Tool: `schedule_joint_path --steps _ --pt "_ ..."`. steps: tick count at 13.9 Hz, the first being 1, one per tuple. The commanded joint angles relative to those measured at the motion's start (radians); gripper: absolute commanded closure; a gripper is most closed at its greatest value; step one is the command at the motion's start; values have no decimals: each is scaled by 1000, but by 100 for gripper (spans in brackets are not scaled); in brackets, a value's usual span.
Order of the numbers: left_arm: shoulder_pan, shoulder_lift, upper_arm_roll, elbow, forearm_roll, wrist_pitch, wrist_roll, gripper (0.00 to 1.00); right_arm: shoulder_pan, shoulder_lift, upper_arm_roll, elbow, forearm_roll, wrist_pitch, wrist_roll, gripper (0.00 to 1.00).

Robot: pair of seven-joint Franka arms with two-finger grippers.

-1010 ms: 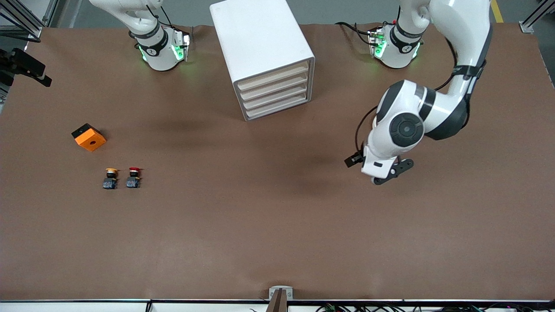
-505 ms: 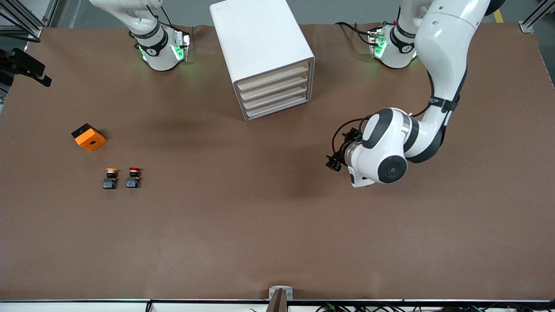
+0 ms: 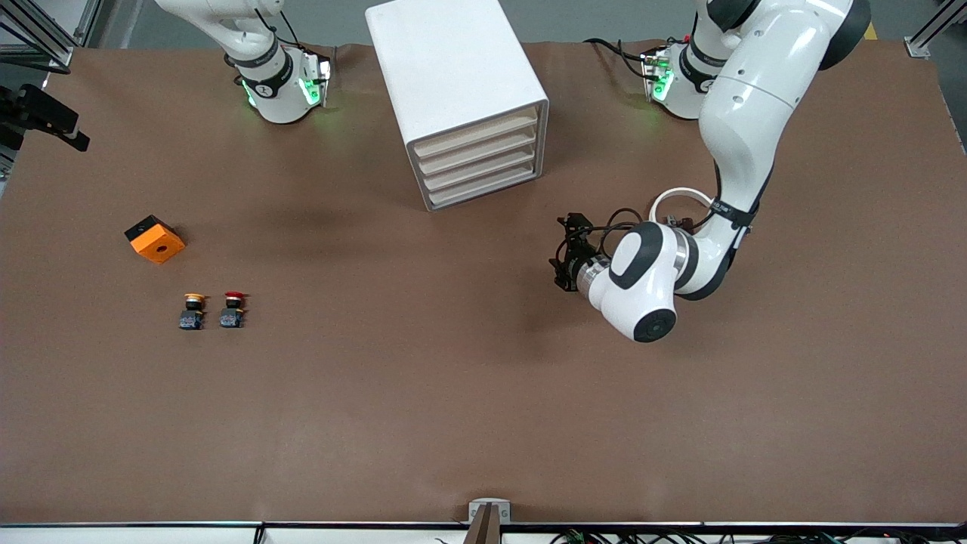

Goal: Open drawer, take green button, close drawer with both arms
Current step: 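Grasp the drawer front with the left gripper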

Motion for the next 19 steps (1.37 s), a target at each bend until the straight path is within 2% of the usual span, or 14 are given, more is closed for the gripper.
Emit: schedule_joint_path --steps 1,8,10,12,14,15,19 --pt "20 78 -18 61 -99 -89 -142 0 -10 -23 2 -18 8 6 8 0" --pt "6 207 -36 50 -299 -229 -357 0 -9 -23 5 -17 -3 9 2 0" --pt "-15 207 -36 32 -308 -274 -368 0 -9 -23 4 -17 -4 10 -1 0" --pt "-31 207 -36 32 -308 -303 -366 30 -9 -23 5 -17 -4 15 -1 0" --pt "-42 209 -35 35 -293 -303 -366 39 -9 -23 5 -17 -10 17 -2 0" --pt "-45 206 -35 35 -285 -307 -368 51 -9 -21 5 -17 -21 18 -2 0" --pt "-60 213 -27 38 -267 -326 -368 53 -9 -21 5 -17 -26 24 -4 0"
